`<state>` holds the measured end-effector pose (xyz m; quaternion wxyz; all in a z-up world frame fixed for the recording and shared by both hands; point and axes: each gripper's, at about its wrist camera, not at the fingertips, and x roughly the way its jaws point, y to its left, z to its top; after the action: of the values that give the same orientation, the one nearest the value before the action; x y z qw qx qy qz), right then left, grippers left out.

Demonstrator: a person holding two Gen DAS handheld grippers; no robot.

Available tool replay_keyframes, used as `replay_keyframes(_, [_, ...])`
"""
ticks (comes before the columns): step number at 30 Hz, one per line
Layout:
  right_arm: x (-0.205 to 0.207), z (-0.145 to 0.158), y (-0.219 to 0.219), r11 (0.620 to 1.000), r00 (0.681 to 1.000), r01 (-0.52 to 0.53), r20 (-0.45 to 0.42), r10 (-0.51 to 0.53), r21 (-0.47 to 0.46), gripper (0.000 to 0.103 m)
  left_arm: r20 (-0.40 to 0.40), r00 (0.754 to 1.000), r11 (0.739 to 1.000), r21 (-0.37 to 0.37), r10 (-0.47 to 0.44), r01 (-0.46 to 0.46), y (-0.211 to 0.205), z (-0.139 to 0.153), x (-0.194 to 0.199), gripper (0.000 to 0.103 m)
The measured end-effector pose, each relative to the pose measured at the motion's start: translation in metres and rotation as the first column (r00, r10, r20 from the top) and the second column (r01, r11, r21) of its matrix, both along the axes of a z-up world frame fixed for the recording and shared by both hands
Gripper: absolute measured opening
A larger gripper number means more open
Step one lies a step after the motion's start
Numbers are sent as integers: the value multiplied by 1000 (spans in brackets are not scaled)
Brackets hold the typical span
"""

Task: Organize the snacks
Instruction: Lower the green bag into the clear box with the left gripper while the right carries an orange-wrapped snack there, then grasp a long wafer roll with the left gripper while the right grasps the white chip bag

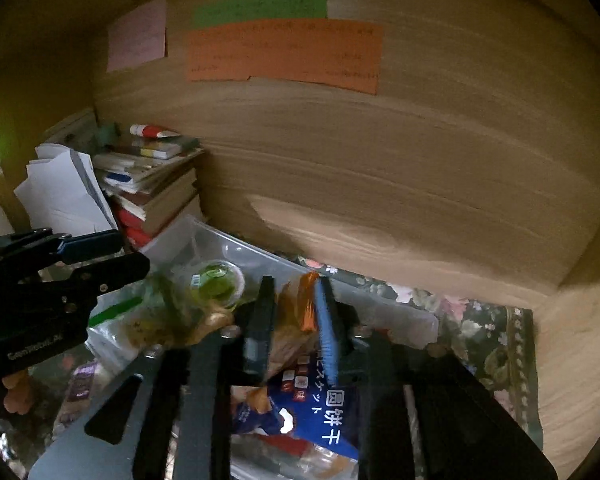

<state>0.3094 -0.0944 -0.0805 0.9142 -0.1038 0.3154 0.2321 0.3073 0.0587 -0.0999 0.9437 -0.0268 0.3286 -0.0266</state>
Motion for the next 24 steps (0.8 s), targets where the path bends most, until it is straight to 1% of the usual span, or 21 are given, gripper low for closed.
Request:
replay_keyframes(1, [0,0,-1,1000,1000,-1,-6,1,4,34,-3,1000,1000,-4,-1,1,0,-1,1,43])
replay_keyframes(2, [-2,1,-1,1000,1000,0,-5,0,7,39,-5,1000,1000,-9,-1,1,1,-1,1,44])
replay_keyframes(3, [0,1,0,1000,1000,0,-1,0,7,46,-4,1000,1000,-13,-2,2,2,0,1,45])
replay_keyframes(4, [-2,2,0,1000,1000,2,9,-2,7,49,-1,1000,1000,-17,-3,3,3,1,-1,47])
replay_keyframes(5, [-6,4,-1,1000,1000,2,20,-2,3,50,5,1000,1000,-21,-2,2,4,3,-4,50])
replay_keyframes(6, [-8,5,-2,1000,1000,0,25,0,2,51,13,1000,1000,-24,-1,1,4,5,-8,55])
replay_keyframes(7, [-10,6,-2,1000,1000,-2,29,2,3,53,23,1000,1000,-26,1,-1,5,8,-12,57])
replay_keyframes(12, [-30,16,-6,1000,998,-17,56,16,16,61,57,998,1000,-23,4,-3,8,18,-36,61])
replay_keyframes(15, [-47,22,-12,999,997,-24,76,22,29,64,72,997,1000,-16,12,-11,10,22,-57,65])
replay_keyframes(16, [-53,24,-14,999,996,-27,80,24,33,67,73,997,1000,-13,13,-12,11,23,-63,65])
replay_keyframes(19, [-70,25,-20,999,996,-31,90,27,45,70,66,998,1000,-9,18,-17,14,20,-77,66])
replay_keyframes(24, [-91,16,-31,998,997,-26,76,22,57,72,33,999,999,1,43,-43,21,4,-104,67])
